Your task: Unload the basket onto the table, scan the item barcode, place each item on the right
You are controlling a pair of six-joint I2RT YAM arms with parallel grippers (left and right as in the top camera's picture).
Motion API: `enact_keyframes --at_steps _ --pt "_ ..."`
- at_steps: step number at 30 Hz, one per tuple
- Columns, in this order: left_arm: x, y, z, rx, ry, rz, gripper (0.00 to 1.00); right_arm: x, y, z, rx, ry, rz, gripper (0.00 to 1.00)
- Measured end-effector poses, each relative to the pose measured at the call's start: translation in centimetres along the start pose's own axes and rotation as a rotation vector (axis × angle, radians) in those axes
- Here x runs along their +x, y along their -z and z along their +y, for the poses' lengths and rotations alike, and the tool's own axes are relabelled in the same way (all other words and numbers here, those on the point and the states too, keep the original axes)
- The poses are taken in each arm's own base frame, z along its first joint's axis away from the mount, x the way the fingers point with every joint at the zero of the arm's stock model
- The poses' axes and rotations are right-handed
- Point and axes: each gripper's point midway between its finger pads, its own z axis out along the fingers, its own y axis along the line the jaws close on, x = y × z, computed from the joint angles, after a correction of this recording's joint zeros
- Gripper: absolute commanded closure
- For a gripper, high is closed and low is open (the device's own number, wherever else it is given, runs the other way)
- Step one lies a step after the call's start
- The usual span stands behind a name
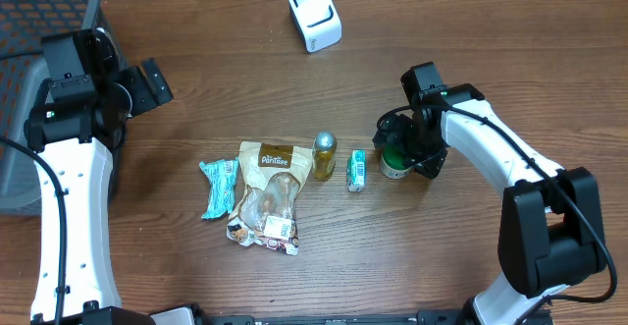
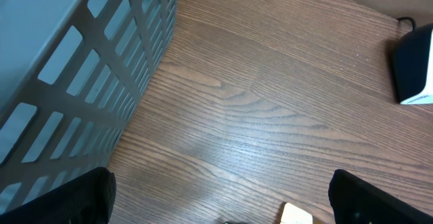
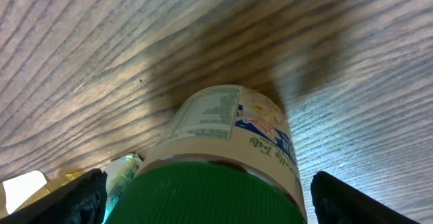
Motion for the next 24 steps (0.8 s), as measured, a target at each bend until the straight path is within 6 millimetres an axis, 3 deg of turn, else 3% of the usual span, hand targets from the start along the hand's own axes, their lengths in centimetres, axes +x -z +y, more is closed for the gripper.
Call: enact_keyframes --at_steps 11,13,16,17,24 --pt "0.00 0.00 0.00 0.000 0.000 0.000 0.00 -0.28 0.00 -0.19 0.012 0.083 -0.015 0.10" --pt "0.00 0.00 0.00 0.000 0.000 0.000 0.00 -0.30 0.01 -0.21 0.013 0.093 -0.016 0.16" --pt "0.00 0.00 0.00 0.000 0.000 0.000 0.00 -0.37 0.01 -0.27 0.018 0.103 -0.020 0.37" --pt "0.00 0.00 0.00 0.000 0.000 0.000 0.00 -0.39 0.01 -0.25 0.017 0.104 -0.021 0.40" --pt "0.00 0.00 0.00 0.000 0.000 0.000 0.00 -0.51 0.05 -0.57 0.034 0.123 -0.028 0.41"
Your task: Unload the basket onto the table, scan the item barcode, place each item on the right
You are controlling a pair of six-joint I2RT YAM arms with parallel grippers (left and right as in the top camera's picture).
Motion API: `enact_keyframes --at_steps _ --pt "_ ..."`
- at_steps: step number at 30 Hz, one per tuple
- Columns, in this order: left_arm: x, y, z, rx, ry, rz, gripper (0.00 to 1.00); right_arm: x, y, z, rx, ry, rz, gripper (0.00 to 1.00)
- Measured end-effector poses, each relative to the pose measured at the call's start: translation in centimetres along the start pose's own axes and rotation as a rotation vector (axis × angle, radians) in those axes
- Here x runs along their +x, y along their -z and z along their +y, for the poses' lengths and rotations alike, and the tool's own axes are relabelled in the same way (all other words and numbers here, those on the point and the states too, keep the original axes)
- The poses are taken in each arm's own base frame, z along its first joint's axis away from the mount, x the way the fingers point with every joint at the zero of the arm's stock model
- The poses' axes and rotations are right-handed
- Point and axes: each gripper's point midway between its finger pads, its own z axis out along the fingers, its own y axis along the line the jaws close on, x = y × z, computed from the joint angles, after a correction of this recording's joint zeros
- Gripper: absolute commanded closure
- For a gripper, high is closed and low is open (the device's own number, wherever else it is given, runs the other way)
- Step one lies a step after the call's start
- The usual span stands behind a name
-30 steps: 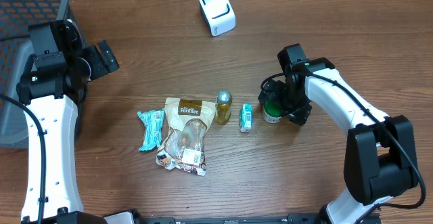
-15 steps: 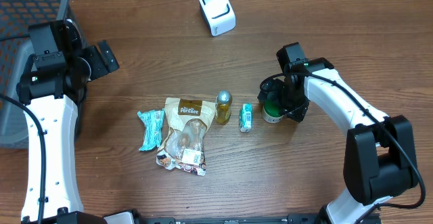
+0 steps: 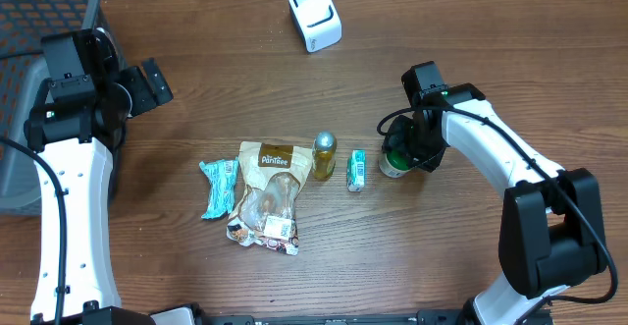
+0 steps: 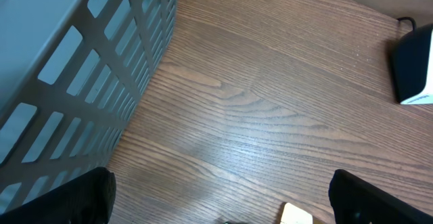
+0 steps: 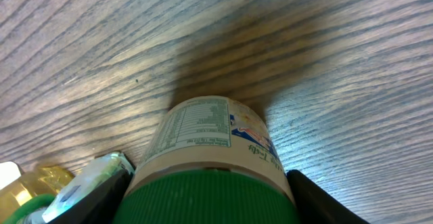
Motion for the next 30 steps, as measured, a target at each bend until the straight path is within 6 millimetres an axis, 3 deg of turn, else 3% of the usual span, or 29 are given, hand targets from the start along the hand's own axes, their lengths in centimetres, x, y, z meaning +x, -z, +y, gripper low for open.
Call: enact_keyframes --at_steps 4,14,16,17,30 --pt "0.0 0.0 0.0 0.000 0.000 0.000 0.01 -0.1 0.0 -0.3 0.025 0.051 -0.012 0.34" --pt "0.0 0.0 0.0 0.000 0.000 0.000 0.01 -1.0 0.1 -0.9 0.070 0.209 -0.055 0.34" --pt "0.0 0.0 0.0 0.000 0.000 0.000 0.00 -1.1 0.1 -1.0 0.077 0.222 -0.059 0.20" --pt "0.0 0.0 0.0 0.000 0.000 0.000 0.00 -1.1 0.1 -1.0 0.079 0.227 -0.060 0.19" --pt "0.0 0.0 0.0 0.000 0.000 0.000 0.01 -1.7 0.1 -0.8 0.077 0.246 -0.088 0.19"
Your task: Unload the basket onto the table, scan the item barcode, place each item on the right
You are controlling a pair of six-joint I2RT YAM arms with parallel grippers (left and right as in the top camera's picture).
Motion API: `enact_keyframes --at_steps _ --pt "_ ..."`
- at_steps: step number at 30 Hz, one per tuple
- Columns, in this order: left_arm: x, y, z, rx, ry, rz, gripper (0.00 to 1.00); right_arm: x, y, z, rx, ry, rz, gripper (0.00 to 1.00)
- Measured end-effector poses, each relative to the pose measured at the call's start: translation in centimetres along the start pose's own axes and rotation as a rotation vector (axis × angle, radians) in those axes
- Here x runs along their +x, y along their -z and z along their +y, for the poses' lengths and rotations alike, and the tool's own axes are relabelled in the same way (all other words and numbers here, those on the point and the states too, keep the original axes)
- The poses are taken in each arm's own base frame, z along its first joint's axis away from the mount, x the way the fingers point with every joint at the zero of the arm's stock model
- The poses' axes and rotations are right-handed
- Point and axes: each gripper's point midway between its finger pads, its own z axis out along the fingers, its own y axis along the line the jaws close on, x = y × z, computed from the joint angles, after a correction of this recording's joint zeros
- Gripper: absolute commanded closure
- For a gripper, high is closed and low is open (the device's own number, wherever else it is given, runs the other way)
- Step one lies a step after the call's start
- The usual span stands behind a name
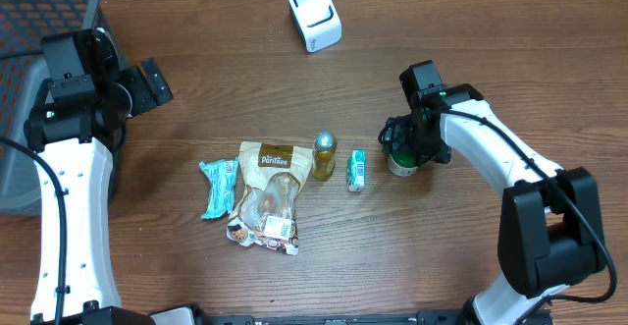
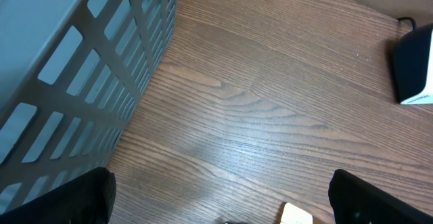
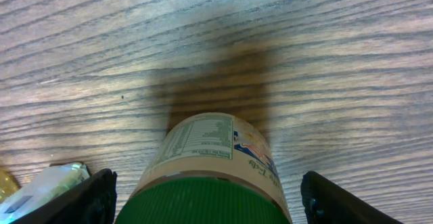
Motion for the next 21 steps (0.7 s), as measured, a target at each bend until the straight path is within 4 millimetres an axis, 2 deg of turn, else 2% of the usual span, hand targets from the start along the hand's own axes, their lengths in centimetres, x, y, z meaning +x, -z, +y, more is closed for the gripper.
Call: enact_keyframes --at_steps 10,21 --pt "0.0 0.0 0.0 0.000 0.000 0.000 0.00 1.4 -1.3 -0.3 0.022 0.014 0.036 0.19" --pt "0.0 0.0 0.0 0.000 0.000 0.000 0.01 1.3 -1.5 0.1 0.019 0.023 0.028 0.19"
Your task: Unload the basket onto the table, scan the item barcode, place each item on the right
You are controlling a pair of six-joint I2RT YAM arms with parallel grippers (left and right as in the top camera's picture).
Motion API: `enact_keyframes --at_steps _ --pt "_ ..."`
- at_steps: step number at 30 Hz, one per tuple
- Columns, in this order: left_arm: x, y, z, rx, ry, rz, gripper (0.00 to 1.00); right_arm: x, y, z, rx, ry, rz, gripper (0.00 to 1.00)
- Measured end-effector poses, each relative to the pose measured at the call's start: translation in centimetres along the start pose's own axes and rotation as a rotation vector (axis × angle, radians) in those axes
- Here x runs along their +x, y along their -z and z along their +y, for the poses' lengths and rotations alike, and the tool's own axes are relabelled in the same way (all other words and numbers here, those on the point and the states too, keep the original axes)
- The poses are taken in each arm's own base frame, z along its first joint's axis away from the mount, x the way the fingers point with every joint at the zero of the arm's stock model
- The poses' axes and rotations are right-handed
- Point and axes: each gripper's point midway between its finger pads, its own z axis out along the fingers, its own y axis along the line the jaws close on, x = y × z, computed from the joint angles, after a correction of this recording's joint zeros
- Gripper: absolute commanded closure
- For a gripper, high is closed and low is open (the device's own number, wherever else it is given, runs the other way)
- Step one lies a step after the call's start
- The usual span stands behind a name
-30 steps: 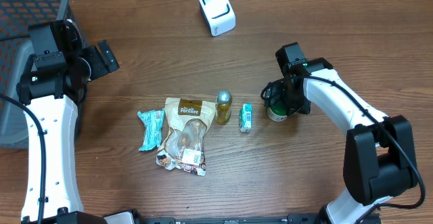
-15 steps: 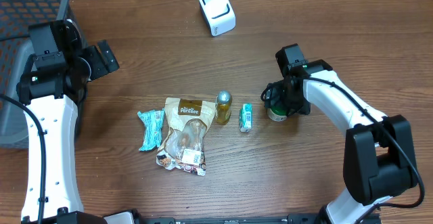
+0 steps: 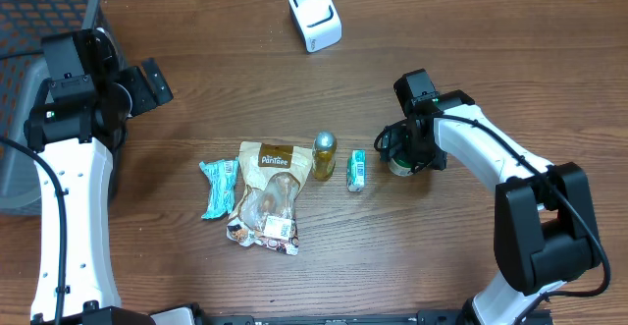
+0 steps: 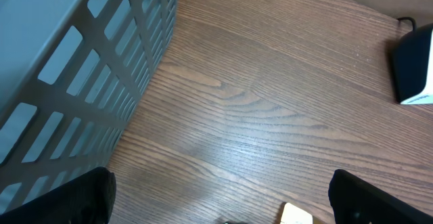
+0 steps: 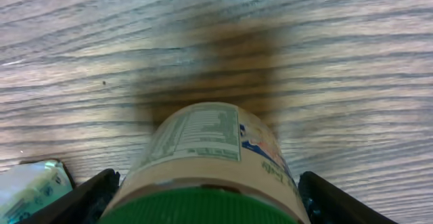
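Observation:
A tan-labelled jar with a green lid (image 5: 210, 149) stands right of the row of items, by the small carton (image 3: 356, 170). My right gripper (image 5: 206, 200) is shut on it, one finger pressed to each side below the lid; overhead the gripper (image 3: 402, 154) covers most of the jar. The jar's nutrition panel faces the wrist camera. Whether the jar's base is off the wood I cannot tell. The white scanner (image 3: 315, 16) sits at the back middle. My left gripper (image 3: 149, 82) hangs open near the basket, nothing between its fingers (image 4: 88, 197).
A grey slatted basket (image 3: 39, 11) stands at the far left, close to the left arm. A teal packet (image 3: 219, 188), a Pantree bag (image 3: 268, 195) and a gold bottle (image 3: 324, 155) lie in a row mid-table.
The right gripper with the jar has shifted a little up and left on the table, and the jar now fills more of the wrist view. The left arm has not moved.
The right gripper first stood wide open around the jar. Then its fingers were closed against the jar's sides. After that the wrist was tipped more steeply over the jar, and now it has shifted slightly with it. The left arm stayed still throughout.

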Motion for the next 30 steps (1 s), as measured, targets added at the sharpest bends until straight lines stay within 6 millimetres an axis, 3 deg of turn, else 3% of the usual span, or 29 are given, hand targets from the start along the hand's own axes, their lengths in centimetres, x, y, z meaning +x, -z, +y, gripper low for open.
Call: enact_keyframes --at_steps 3,10,13,17,23,30 --pt "0.0 0.0 0.0 0.000 0.000 0.000 0.00 0.1 0.0 0.0 0.002 0.000 0.002 0.21" --pt "0.0 0.0 0.0 0.000 0.000 0.000 0.00 0.4 0.0 -0.2 0.009 0.004 0.015 0.40" --pt "0.0 0.0 0.0 0.000 0.000 0.000 0.00 1.4 0.5 -0.8 0.039 0.006 0.065 0.43" --pt "0.0 0.0 0.0 0.000 0.000 0.000 0.00 2.2 2.3 -1.6 0.034 -0.031 0.152 0.44" --pt "0.0 0.0 0.0 0.000 0.000 0.000 0.01 0.3 7.3 -1.0 -0.120 -0.133 0.203 0.43" --pt "0.0 0.0 0.0 0.000 0.000 0.000 0.01 3.8 9.8 0.9 -0.275 -0.198 0.409 0.43"
